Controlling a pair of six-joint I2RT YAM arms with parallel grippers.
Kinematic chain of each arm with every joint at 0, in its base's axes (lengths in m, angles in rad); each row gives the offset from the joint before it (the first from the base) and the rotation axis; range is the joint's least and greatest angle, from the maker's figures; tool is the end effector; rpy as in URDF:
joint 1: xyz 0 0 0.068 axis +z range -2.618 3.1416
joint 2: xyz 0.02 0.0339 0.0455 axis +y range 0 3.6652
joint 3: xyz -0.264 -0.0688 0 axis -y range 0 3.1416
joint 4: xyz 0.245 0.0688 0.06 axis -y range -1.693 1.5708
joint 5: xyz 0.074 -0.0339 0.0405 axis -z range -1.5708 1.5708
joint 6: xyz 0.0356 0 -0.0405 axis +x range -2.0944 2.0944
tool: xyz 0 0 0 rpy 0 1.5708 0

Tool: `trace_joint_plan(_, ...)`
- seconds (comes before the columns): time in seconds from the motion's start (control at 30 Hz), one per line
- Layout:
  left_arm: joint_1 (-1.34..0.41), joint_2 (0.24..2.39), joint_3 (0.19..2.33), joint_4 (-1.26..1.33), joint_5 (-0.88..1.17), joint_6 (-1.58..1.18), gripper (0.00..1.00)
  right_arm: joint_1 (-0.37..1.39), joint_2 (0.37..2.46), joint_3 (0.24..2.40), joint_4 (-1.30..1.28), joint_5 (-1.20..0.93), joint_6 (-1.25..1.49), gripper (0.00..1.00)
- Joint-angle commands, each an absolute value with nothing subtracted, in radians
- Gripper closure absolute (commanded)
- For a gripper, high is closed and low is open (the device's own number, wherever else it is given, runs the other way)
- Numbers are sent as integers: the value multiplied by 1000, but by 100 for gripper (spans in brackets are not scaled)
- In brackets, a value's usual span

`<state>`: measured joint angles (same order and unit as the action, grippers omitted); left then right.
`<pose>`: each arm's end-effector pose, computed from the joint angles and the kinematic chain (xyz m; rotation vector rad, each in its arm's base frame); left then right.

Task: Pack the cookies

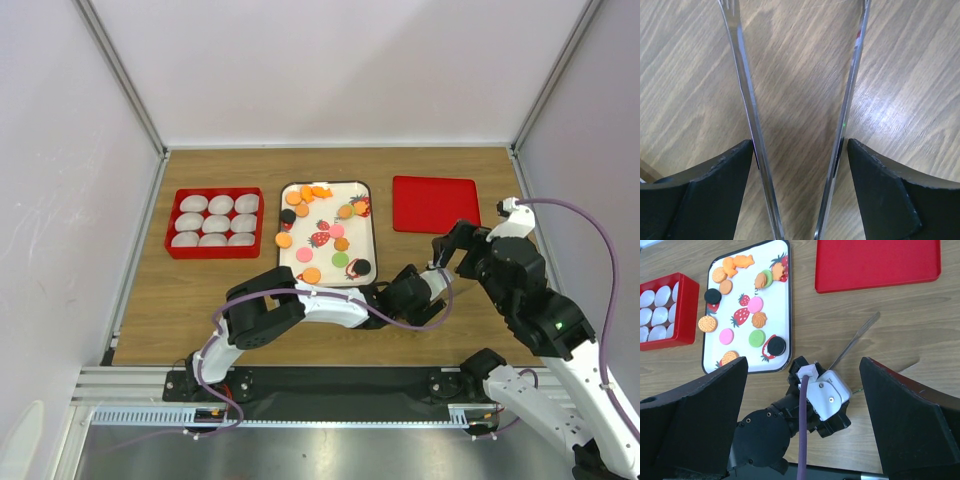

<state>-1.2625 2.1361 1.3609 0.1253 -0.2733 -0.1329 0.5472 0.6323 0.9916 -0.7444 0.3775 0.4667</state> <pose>0.1501 -0.4398 0.1423 1.0646 1.9641 -0.4754 0.1046 0.0484 0.3716 0.1700 1.9323 0.3080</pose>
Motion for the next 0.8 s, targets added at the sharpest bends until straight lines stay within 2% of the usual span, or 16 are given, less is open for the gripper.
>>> trace_joint_plan(0.0, -1261, 2131, 1373, 129, -293, -182, 17, 543, 614, 1000, -741, 388, 479, 0)
trace_joint_plan(0.27, -1261, 2103, 1312, 126, -318, -213, 16, 543, 604, 986, -741, 387, 488, 0)
trace_joint_plan(0.37, -1262, 2102, 1304, 123, -319, -227, 21, 543, 601, 983, -738, 388, 489, 0)
trace_joint_plan(0.63, -1261, 2076, 1316, 115, -348, -216, 41, 543, 604, 996, -735, 385, 488, 0)
trace_joint_plan(0.77, -1262, 2004, 1318, 110, -379, -195, 44, 545, 609, 1031, -741, 402, 472, 0)
